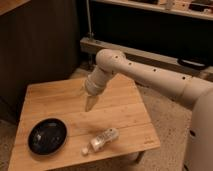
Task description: Place the bottle in the ceramic bowl
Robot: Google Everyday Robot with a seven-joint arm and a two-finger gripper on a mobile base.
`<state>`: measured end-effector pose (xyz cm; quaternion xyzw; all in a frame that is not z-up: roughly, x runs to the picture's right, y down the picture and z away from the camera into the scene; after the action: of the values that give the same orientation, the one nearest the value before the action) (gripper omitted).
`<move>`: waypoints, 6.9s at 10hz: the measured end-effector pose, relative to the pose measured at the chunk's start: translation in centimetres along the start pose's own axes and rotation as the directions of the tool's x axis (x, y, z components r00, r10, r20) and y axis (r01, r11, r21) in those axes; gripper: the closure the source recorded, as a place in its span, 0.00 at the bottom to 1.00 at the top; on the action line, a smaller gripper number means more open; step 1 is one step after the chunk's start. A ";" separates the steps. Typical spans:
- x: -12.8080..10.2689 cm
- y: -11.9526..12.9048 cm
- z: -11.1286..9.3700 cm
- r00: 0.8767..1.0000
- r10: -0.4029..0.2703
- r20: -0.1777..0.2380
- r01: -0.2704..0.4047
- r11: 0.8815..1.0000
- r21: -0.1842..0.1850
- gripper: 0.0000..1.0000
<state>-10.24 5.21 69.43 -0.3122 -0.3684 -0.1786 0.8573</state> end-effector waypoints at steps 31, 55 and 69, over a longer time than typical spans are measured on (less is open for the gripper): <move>3.3 13.9 1.7 0.948 -0.191 -0.253 0.123 0.957 -0.264 0.35; 7.1 18.4 13.6 0.899 -0.278 -0.338 0.196 0.946 -0.257 0.35; 1.3 12.3 12.3 0.895 -0.385 -0.225 0.351 0.919 -0.177 1.00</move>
<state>-9.17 22.44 71.93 -0.2666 -0.2949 -0.4004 0.8256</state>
